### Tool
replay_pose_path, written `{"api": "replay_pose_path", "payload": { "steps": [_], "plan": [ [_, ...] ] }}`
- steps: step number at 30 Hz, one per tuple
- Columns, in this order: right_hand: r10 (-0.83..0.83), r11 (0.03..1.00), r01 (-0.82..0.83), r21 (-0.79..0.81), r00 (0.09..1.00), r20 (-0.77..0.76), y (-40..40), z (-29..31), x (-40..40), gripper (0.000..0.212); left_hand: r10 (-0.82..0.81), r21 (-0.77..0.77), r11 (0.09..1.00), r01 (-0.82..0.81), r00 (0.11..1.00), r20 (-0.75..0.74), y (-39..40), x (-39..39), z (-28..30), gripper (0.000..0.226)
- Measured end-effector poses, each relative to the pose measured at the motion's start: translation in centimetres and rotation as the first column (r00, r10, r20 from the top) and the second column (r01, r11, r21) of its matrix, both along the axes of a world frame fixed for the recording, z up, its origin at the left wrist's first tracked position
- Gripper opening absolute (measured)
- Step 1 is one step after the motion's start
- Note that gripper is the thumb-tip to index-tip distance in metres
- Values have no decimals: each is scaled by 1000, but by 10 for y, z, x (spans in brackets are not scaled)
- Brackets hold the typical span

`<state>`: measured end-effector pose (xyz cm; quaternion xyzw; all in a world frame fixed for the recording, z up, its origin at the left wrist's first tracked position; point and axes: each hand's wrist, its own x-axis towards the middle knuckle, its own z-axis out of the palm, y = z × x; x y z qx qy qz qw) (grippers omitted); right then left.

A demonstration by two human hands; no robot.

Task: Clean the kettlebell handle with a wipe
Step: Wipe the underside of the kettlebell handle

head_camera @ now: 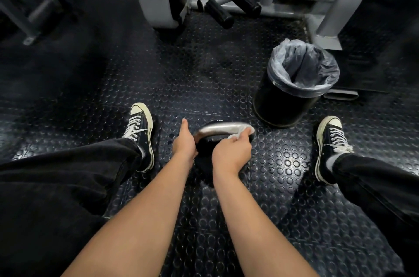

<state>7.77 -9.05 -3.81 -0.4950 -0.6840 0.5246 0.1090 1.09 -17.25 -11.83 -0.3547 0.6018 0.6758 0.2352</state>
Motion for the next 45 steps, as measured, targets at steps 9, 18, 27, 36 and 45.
{"api": "replay_pose_path", "payload": {
  "steps": [9, 18, 27, 36, 45],
  "plan": [
    [149, 986, -151, 74, 988, 27, -21, -23, 8, 68, -34, -28, 999, 34, 999, 27, -5, -7, -25, 116],
    [168, 982, -170, 80, 985, 28, -29, -17, 8, 65, -46, -25, 999, 48, 997, 58, -8, -11, -31, 111],
    [140, 990, -140, 10, 990, 16, -20, -2, 7, 61, -45, 1, 999, 45, 998, 49, -4, -1, -2, 98],
    [196, 981, -196, -6, 980, 41, -20, -7, 9, 64, -36, 12, 999, 36, 999, 14, -3, 1, 10, 104],
    [238, 969, -241, 48, 970, 57, -24, -19, 10, 67, -12, 47, 999, 10, 999, 34, -3, 1, 2, 108]
  ]
}}
